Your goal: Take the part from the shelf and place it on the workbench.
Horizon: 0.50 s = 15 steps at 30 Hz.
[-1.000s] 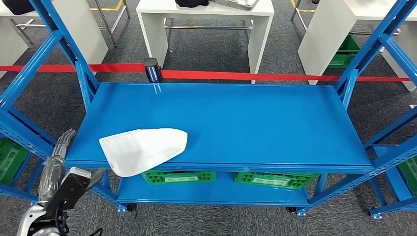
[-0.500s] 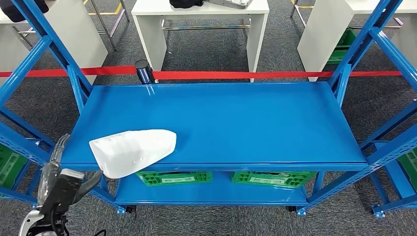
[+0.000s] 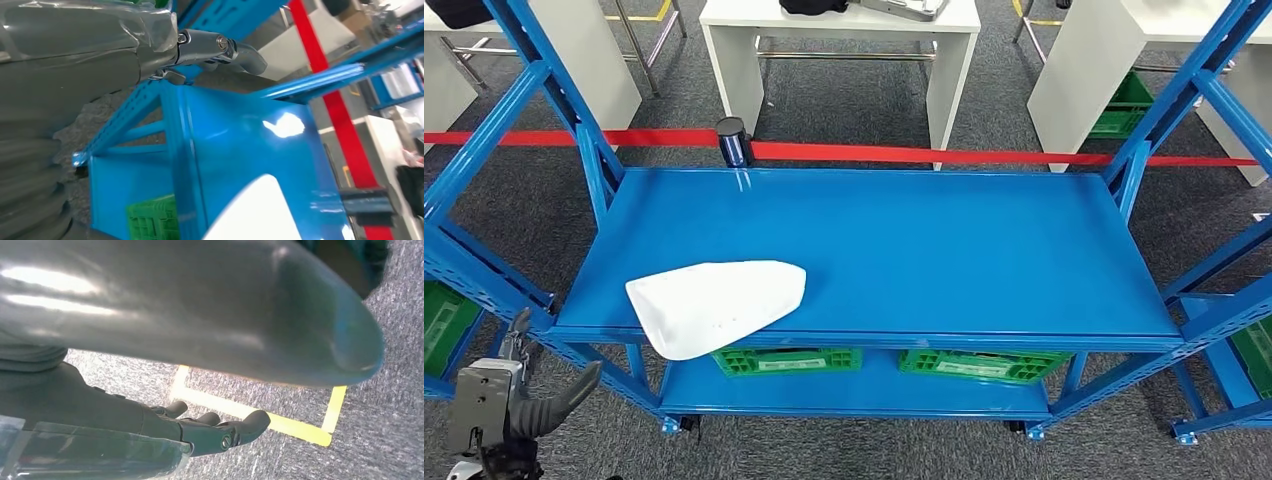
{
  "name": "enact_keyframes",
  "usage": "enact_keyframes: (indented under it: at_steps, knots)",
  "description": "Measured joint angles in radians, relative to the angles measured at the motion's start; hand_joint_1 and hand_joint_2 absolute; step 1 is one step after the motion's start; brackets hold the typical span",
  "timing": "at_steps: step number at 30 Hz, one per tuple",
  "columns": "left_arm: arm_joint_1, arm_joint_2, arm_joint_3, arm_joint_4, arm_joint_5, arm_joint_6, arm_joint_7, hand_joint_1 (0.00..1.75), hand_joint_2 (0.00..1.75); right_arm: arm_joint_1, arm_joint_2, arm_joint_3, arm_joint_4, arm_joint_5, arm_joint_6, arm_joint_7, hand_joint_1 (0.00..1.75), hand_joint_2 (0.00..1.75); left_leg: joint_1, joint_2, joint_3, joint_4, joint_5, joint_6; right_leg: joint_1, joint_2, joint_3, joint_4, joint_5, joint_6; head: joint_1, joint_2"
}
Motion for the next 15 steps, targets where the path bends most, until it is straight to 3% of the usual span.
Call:
enact_keyframes:
  at_steps: [1,2,3,5,7,11,13,15]
  knots:
    - [0.0,-0.003,0.003,0.007,0.002,0.004,0.0,0.0,1.75,0.001,0.0,0.001,0.0,0.0,-0.002,0.0,0.0,0.0,-0.001,0.0,-0.001,0.0,0.0,0.0,0.0,0.0,-0.02,0.043,-0.012,0.003,0.0,0.0]
    - [-0.001,-0.005,0.005,0.013,0.002,0.007,0.0,0.0,1.75,0.002,0.0,0.002,0.0,0.0,-0.002,0.0,0.0,0.0,-0.002,0.0,-0.001,0.001,0.0,0.0,0.0,0.0,-0.022,0.048,-0.008,0.01,0.0,0.0]
    - [-0.001,-0.007,0.007,0.019,0.003,0.009,0.0,0.0,1.75,0.003,0.0,0.002,0.0,0.0,-0.003,0.0,0.0,0.0,-0.002,-0.001,0.0,0.003,0.0,0.0,-0.001,0.0,-0.001,0.007,0.013,0.018,0.0,0.0]
    - [-0.002,-0.011,0.011,0.025,0.003,0.011,-0.003,0.0,1.75,0.003,-0.001,0.004,0.0,0.0,-0.006,0.0,0.0,0.0,-0.004,-0.003,0.0,0.009,-0.003,-0.005,0.0,-0.001,0.072,-0.142,0.07,0.026,0.0,0.0]
    - [-0.001,-0.01,0.01,0.028,-0.03,0.017,-0.026,0.0,1.75,0.003,-0.001,0.005,0.0,0.0,-0.009,-0.001,0.0,0.0,-0.008,-0.004,-0.003,0.018,-0.008,-0.014,0.003,-0.002,0.115,-0.235,0.102,0.015,-0.002,0.0]
    - [0.008,0.018,-0.04,0.02,-0.278,0.057,-0.113,0.0,1.75,0.006,0.001,0.006,0.0,0.0,-0.01,-0.008,0.0,0.0,-0.005,-0.003,-0.012,0.034,-0.021,-0.032,0.004,-0.002,0.12,-0.247,0.111,-0.011,-0.004,0.0]
    - [0.01,0.049,-0.089,0.008,-0.425,0.084,-0.135,0.0,1.75,0.006,0.001,0.007,0.0,0.0,-0.012,-0.012,0.0,0.0,0.0,-0.002,-0.045,0.11,-0.071,-0.045,-0.001,-0.003,0.123,-0.249,0.116,-0.019,-0.008,0.0]
    - [0.005,0.097,-0.16,0.0,-0.581,0.113,-0.14,0.0,1.75,0.007,-0.003,0.012,0.005,0.0,-0.025,-0.013,0.0,0.0,0.004,-0.002,-0.104,0.246,-0.137,-0.053,0.0,-0.003,0.121,-0.249,0.117,-0.021,-0.011,0.0]
